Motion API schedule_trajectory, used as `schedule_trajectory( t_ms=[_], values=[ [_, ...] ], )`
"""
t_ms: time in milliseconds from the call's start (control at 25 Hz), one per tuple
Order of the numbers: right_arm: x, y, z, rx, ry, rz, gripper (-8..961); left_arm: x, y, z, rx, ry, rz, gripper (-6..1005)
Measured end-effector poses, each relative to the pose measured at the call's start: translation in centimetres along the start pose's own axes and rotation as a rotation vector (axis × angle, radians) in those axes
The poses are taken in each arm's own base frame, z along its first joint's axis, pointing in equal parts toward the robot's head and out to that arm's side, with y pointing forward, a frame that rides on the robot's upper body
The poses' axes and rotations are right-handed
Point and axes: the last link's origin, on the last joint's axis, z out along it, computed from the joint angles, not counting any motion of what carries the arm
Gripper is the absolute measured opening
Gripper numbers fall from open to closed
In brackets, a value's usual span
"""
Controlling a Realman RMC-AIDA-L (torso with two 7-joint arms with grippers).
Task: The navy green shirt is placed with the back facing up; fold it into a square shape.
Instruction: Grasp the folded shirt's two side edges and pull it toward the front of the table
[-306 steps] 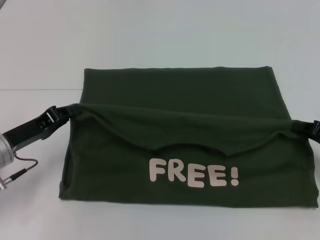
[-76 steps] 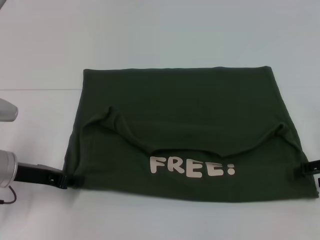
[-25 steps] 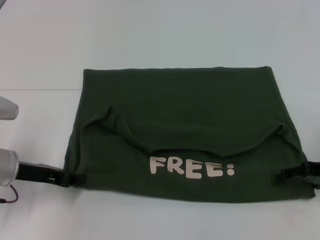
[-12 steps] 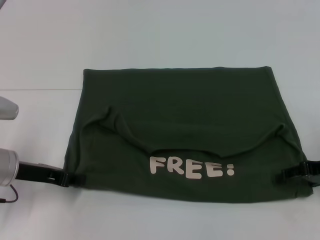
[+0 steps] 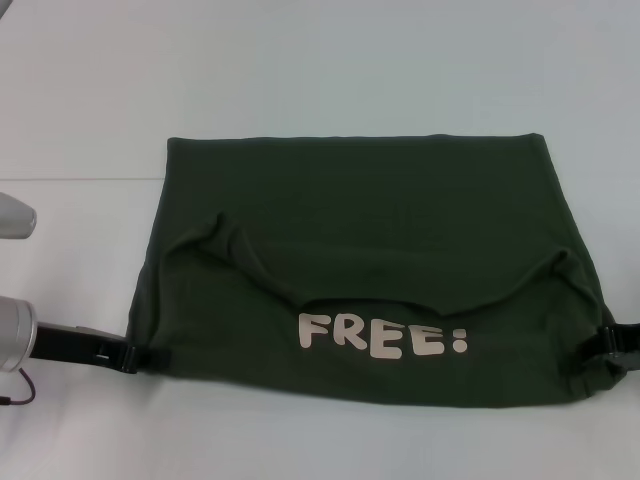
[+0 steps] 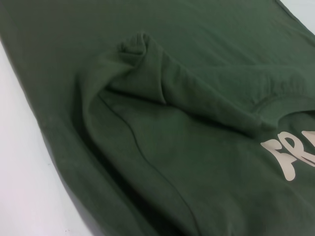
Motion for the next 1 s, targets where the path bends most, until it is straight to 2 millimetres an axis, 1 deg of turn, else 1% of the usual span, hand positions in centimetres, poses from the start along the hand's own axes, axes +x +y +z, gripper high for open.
schedule_trajectory(
  t_ms=[120, 400, 480, 680, 760, 880, 1000],
  values=[
    [0.0, 0.0, 0.0, 0.001, -0.001, 0.000, 306, 0.0, 0.0, 0.0, 0.000, 0.000, 0.000, 62],
    [-0.1, 0.0, -0.1, 0.002, -0.003, -0.002, 82, 0.0, 0.0, 0.0, 0.000, 0.000, 0.000, 62],
    [-0.1, 0.0, -0.2, 0.002, -0.003, -0.005, 58, 0.0, 0.0, 0.0, 0.000, 0.000, 0.000, 62],
    [0.0, 0.1, -0.6, -0.017, 0.009, -0.035, 59, 0.0, -0.2, -0.5, -0.002, -0.005, -0.022, 62],
    [0.1, 0.1, -0.8, -0.026, 0.019, -0.051, 59, 0.1, -0.3, -0.9, -0.015, -0.015, -0.035, 62],
    [0.6, 0.1, -1.4, -0.041, 0.044, -0.085, 60, 0.2, -0.2, -1.8, -0.033, -0.031, -0.053, 63],
    [1.6, 0.0, -2.0, -0.065, 0.093, -0.118, 60, -0.1, 0.0, -2.5, -0.066, -0.066, -0.072, 63]
  ],
)
